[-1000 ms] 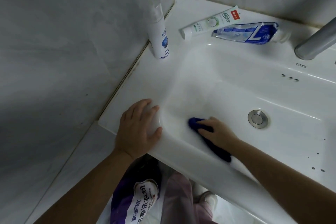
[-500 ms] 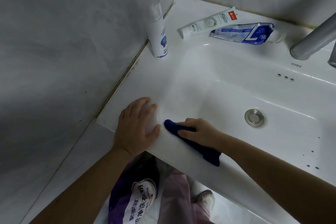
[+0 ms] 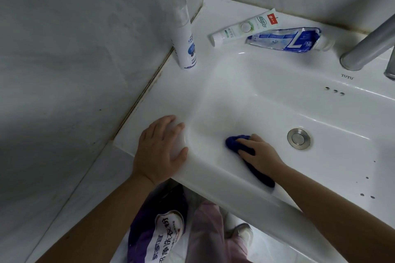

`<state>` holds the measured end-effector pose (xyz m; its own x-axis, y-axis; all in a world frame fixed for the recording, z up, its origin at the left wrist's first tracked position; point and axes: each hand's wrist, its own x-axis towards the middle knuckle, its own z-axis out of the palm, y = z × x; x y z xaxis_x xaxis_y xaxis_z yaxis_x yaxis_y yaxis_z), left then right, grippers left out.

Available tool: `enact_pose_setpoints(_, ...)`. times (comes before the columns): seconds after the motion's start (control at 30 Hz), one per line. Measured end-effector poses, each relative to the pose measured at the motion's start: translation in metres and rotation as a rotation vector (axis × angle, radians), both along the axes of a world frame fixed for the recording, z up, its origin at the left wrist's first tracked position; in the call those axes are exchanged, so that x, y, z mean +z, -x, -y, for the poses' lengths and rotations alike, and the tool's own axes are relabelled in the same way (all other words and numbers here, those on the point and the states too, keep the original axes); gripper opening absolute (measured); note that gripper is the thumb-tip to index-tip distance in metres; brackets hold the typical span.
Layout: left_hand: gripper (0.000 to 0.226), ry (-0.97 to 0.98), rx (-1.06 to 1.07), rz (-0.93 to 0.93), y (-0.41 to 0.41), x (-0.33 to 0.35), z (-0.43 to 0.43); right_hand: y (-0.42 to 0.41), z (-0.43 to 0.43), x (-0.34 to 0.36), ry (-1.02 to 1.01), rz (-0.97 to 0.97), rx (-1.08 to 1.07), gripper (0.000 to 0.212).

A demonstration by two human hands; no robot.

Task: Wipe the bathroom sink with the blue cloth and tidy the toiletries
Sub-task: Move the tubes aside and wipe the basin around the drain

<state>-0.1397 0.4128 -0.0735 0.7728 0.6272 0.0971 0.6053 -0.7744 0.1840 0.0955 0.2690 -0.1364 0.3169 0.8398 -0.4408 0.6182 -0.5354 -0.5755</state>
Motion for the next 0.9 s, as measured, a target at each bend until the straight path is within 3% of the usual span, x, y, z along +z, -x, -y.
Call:
enact_pose_setpoints(0.2,0.051,-0.002,-0.011,0.010,0.000,0.000,0.000,0.042,-0.026,0.048,-0.065,-0.408,0.188,0.035)
enact_pose_setpoints(0.33,0.046,0.006,-0.023,0.034,0.001,-0.003,0.000,0.050,0.005,0.071,-0.235,-0.173,0.250,0.037)
enact_pose_setpoints(0.43,0.043,0.014,-0.017,0.039,0.002,-0.003,-0.001,0.077,-0.024,0.076,-0.320,-0.076,0.280,0.039)
enact_pose_setpoints(0.6,0.044,0.031,-0.002,0.050,0.002,-0.001,0.001,0.063,0.006,0.074,-0.319,-0.104,0.245,0.038)
enact_pose_setpoints(0.73,0.044,0.037,-0.008,0.055,0.003,-0.003,-0.001,0.017,0.065,0.066,-0.153,-0.161,0.067,0.031)
enact_pose_setpoints(0.9,0.045,0.017,-0.006,0.037,0.001,-0.001,0.001,0.060,-0.021,0.061,-0.194,-0.189,0.196,0.037)
